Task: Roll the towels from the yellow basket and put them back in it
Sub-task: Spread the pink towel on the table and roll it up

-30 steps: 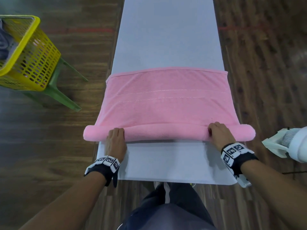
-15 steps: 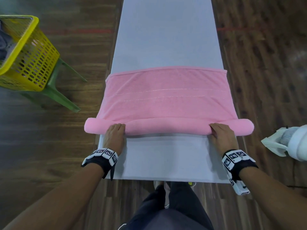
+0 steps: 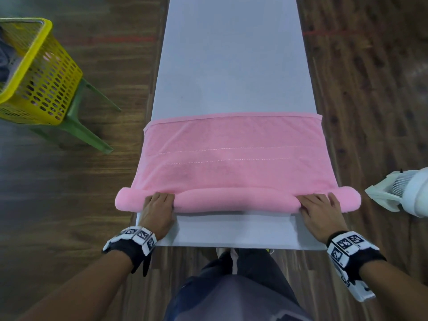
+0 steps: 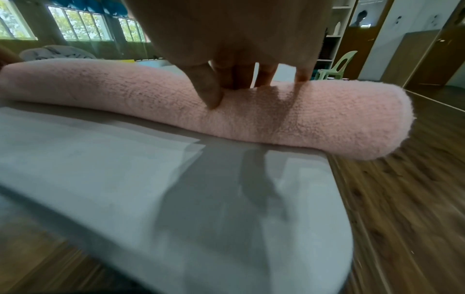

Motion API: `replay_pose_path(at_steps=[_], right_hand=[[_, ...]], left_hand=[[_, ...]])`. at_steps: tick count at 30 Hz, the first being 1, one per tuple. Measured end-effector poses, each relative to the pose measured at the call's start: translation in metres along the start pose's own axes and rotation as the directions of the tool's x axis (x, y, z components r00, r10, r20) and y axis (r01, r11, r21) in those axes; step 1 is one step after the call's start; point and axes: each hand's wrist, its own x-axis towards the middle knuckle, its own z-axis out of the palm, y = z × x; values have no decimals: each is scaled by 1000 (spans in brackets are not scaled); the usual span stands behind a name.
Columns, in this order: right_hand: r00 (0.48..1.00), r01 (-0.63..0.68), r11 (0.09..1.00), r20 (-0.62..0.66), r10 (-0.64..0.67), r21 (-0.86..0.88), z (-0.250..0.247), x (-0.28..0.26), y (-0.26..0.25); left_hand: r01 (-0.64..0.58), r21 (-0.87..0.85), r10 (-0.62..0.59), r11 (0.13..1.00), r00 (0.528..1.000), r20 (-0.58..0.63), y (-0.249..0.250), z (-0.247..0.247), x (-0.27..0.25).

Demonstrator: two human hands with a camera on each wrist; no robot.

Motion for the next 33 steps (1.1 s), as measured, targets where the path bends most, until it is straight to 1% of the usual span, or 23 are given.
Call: replay_pose_path(at_steps=[2,3,4,5,7,8,9,10,12,14,15,17,18,19,21,23,26,28,30,31,32,33], right_hand=[[996,-13,1000,90,12,13,-4,18,3],[996,-11,999,92,7,42,-6,27,5],[999,-13,997,53,9,80,-9,34,5],[1000,-23,993,-13,24,117,-10,38,4],[991,-12,987,-132,34,163,-8,40,-3],[990,6,987,-142,18,164,-4,35,-9],[992,18,986,-126,3,163,2,28,-13],[995,24,986,-104,-7,164,9,20,-16],[995,34,988,-94,-19,151,16,8,-17],[996,24,993,-88,-14,120,11,11,-15],[998,9,994,-65,-2,111,4,17,-14],[1000,-4,995,10,3,96,-12,35,-13],[999,-2,995,41,-2,97,-16,44,-12],[999,13,996,42,-17,92,-18,51,-10],[999,36,996,0,-36,81,-19,59,-9],[999,38,992,8,-40,120,-16,54,-8],[997,82,988,-17,-80,131,-12,39,-8],[997,70,988,-32,-66,139,-16,43,-5],[998,44,991,38,-49,126,-27,56,-5],[997,35,995,67,-41,92,-32,64,-5],[998,33,998,59,-36,59,-37,72,-5],[999,29,999,24,-30,45,-41,79,-4]], left_hand=[[17,-29,-15,999,999,44,-7,-9,26],[21,-51,-19,998,999,49,-11,-14,40],[11,-74,-10,997,1000,21,-13,-19,52],[-7,-96,3,995,999,-40,-13,-21,60],[-15,-177,-13,984,987,-158,-5,-20,59],[-7,-224,-30,975,987,-160,3,-17,52],[2,-238,-35,971,990,-135,11,-10,41],[-5,-208,-20,978,993,-114,16,-2,29],[-64,-124,53,990,995,-84,18,11,11],[-108,-75,103,991,992,-68,13,16,5],[-119,-66,115,991,992,-60,11,16,7],[-110,-49,106,993,992,-66,8,8,16],[-86,-45,82,995,994,-68,9,5,22],[-53,-45,49,998,996,-80,10,3,28],[2,-48,-7,999,994,-108,10,4,34],[-21,-26,18,999,995,-99,10,8,30],[-74,56,75,996,997,-28,8,10,20],[-90,85,94,992,995,-46,4,7,23],[-91,72,95,993,994,-55,5,-5,35],[-91,51,94,995,994,-63,5,-10,43],[-72,27,74,997,995,-71,4,-14,52],[-36,7,36,999,995,-89,3,-17,59]])
